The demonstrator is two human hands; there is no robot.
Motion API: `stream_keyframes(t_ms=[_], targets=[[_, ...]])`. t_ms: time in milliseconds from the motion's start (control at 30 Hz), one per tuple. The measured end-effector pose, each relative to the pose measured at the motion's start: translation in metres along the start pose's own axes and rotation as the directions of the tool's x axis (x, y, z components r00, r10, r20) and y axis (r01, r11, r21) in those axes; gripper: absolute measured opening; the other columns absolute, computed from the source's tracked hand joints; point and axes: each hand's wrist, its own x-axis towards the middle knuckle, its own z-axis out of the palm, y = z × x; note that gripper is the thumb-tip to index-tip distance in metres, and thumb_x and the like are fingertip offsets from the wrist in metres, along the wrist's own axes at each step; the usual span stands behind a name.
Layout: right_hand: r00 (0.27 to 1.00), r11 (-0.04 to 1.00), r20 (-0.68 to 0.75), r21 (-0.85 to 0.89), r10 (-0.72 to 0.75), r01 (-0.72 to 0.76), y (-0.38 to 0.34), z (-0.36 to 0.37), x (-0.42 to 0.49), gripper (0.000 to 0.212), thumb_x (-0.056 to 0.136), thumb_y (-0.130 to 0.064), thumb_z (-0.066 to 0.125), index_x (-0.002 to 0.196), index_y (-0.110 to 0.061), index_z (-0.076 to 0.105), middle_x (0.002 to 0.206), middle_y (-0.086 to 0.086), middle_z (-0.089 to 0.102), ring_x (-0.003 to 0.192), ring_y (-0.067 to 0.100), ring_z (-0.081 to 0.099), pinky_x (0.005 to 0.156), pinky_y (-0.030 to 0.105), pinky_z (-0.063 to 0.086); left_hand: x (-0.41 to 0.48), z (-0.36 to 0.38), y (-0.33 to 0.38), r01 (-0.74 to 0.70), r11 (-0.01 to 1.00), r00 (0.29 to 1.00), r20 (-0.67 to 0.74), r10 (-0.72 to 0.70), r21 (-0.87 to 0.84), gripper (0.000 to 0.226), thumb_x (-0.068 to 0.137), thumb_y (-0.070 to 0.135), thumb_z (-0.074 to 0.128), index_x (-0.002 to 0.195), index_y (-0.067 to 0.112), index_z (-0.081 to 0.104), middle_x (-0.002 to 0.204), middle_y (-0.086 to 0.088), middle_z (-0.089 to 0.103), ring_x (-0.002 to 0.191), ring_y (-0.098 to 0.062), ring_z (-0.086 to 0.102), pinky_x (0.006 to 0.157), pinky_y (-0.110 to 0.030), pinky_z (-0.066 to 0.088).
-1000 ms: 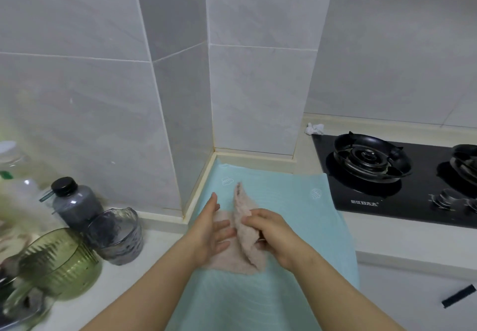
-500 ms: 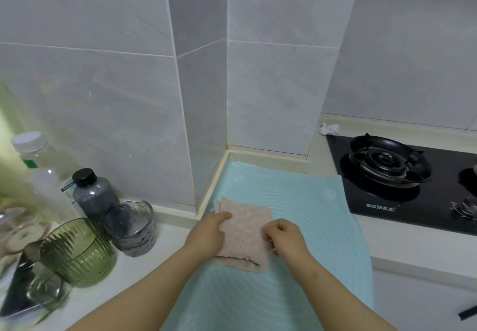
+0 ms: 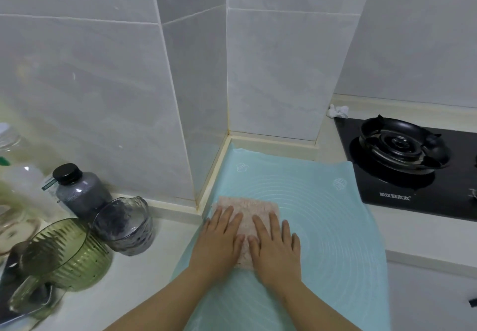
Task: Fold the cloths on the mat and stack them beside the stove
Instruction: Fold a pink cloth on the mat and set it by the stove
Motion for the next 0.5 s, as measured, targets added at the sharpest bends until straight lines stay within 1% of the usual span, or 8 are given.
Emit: stream_keyframes(t_ms=[67,133,200,267,300,367,400,500], targets=[[1.0,1.0,0.02,-0.013,-0.008,0.009,0.0,0.001,0.001,0.104,0.052,-0.07,-0.037,0.146,-0.042,-0.007,0.157,-0.004,-0.018,0.145,0.025,-0.015,0.115,0.044,-0.009,0.0,0.003,-0.003,-0.022,0.999,1.0,-0.018,0.021,-0.024,0.108,0.06,0.065,-0.041,0.15,0.027,0.006,0.159,0.005,-0.001,0.146,-0.016,-0.008,0.114,-0.031,-0.007],[0.999,1.0,0.035,-0.026,-0.014,0.015,0.0,0.002,0.003,0.106,0.05,-0.07,-0.041,0.147,-0.041,-0.007,0.157,-0.004,-0.019,0.145,0.024,-0.017,0.115,0.044,-0.011,0.001,0.002,-0.003,-0.013,0.997,1.0,0.017,0.015,-0.08,0.115,0.059,0.066,-0.042,0.149,0.024,0.017,0.158,0.002,0.009,0.146,-0.02,0.002,0.111,-0.032,-0.005],[0.998,1.0,0.063,-0.018,-0.016,0.017,-0.001,-0.002,0.003,0.091,0.065,-0.068,-0.029,0.148,-0.038,-0.006,0.156,-0.003,-0.02,0.144,0.023,-0.018,0.114,0.045,-0.013,0.003,0.002,-0.002,-0.042,0.999,0.999,-0.025,0.042,-0.011,0.094,0.084,0.06,-0.021,0.14,0.019,0.043,0.15,-0.004,0.036,0.14,-0.026,0.03,0.111,-0.038,0.019],[0.995,1.0,0.104,-0.011,-0.006,0.007,-0.003,-0.008,0.004,0.062,0.09,-0.056,-0.002,0.149,-0.036,0.001,0.157,-0.002,-0.018,0.145,0.024,-0.017,0.115,0.045,-0.011,-0.001,-0.005,0.007,0.009,1.0,0.997,-0.073,-0.01,-0.014,0.057,0.097,0.043,0.016,0.126,0.019,0.059,0.137,-0.007,0.053,0.125,-0.028,0.052,0.097,-0.042,0.044],[0.994,1.0,0.105,-0.006,-0.009,0.009,-0.004,-0.012,0.004,0.055,0.097,-0.049,0.01,0.149,-0.034,0.006,0.158,-0.002,-0.016,0.145,0.025,-0.015,0.116,0.044,-0.008,-0.004,-0.009,0.012,0.037,0.999,0.998,-0.055,-0.038,-0.02,0.049,0.096,0.04,0.025,0.132,0.022,0.052,0.144,-0.007,0.044,0.13,-0.029,0.046,0.1,-0.042,0.043],[0.997,1.0,0.072,0.031,-0.006,0.004,-0.006,-0.018,0.006,0.05,0.098,-0.043,0.026,0.147,-0.032,0.02,0.159,-0.001,-0.008,0.146,0.026,-0.004,0.117,0.043,0.003,-0.008,-0.009,0.018,0.12,0.993,0.992,-0.042,-0.121,-0.019,0.049,0.098,0.043,0.027,0.146,0.031,0.025,0.158,-0.005,0.011,0.142,-0.027,0.022,0.111,-0.037,0.027],[0.999,0.998,0.041,0.064,0.012,-0.014,-0.008,-0.021,0.006,0.048,0.097,-0.042,0.032,0.143,-0.031,0.028,0.159,-0.001,-0.002,0.145,0.026,0.006,0.115,0.042,0.01,-0.01,-0.01,0.018,0.175,0.984,0.984,-0.035,-0.176,-0.043,0.051,0.098,0.047,0.028,0.147,0.033,0.019,0.159,-0.005,0.003,0.141,-0.026,0.021,0.111,-0.035,0.025],[0.991,0.969,-0.046,0.219,0.127,-0.114,-0.014,-0.027,0.003,0.045,0.087,-0.034,0.05,0.13,-0.026,0.042,0.153,0.002,0.017,0.127,0.025,0.035,0.101,0.037,0.035,-0.011,-0.016,0.015,0.261,0.947,0.959,-0.065,-0.277,-0.185,0.058,0.091,0.049,0.045,0.141,0.028,0.027,0.154,-0.007,0.015,0.129,-0.026,0.036,0.102,-0.031,0.033]])
